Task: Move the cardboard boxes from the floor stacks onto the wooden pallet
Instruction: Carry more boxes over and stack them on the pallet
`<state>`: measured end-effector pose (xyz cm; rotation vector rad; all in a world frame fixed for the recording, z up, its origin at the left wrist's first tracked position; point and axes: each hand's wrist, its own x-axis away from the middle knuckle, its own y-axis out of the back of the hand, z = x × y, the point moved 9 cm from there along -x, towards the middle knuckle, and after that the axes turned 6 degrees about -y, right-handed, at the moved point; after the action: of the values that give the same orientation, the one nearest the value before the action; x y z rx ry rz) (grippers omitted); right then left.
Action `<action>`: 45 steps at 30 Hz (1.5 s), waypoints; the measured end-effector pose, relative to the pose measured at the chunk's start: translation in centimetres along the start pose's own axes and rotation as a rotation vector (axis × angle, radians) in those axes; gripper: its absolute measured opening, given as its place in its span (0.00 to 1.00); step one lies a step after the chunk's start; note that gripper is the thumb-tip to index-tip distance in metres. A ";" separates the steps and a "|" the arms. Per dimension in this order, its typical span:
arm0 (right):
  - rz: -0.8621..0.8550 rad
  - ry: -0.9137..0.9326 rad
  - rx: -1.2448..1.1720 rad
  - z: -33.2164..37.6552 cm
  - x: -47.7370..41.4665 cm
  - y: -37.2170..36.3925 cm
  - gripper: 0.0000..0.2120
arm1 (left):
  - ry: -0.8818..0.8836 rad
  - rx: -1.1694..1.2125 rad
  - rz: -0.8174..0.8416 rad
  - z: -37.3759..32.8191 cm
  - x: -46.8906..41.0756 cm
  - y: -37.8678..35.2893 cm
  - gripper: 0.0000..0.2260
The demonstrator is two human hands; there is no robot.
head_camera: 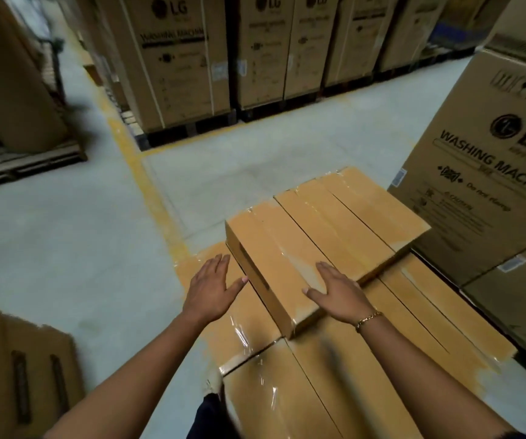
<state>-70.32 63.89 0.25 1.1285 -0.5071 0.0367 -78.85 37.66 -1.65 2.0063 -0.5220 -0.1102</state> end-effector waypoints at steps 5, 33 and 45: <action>0.005 0.129 0.016 2.2 8.2 -0.3 0.38 | 0.073 0.035 -0.092 -1.1 11.4 2.1 0.36; 0.427 0.708 0.033 36.7 42.3 -32.2 0.36 | 0.782 0.301 -0.547 23.3 74.6 7.1 0.28; 0.606 0.681 0.041 41.4 55.2 -43.3 0.36 | 0.914 0.370 -0.497 31.5 92.2 3.7 0.31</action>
<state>-24.54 -3.46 -0.79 0.8940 -0.2150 0.9292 -6.17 -27.33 -0.25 2.2306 0.5758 0.6177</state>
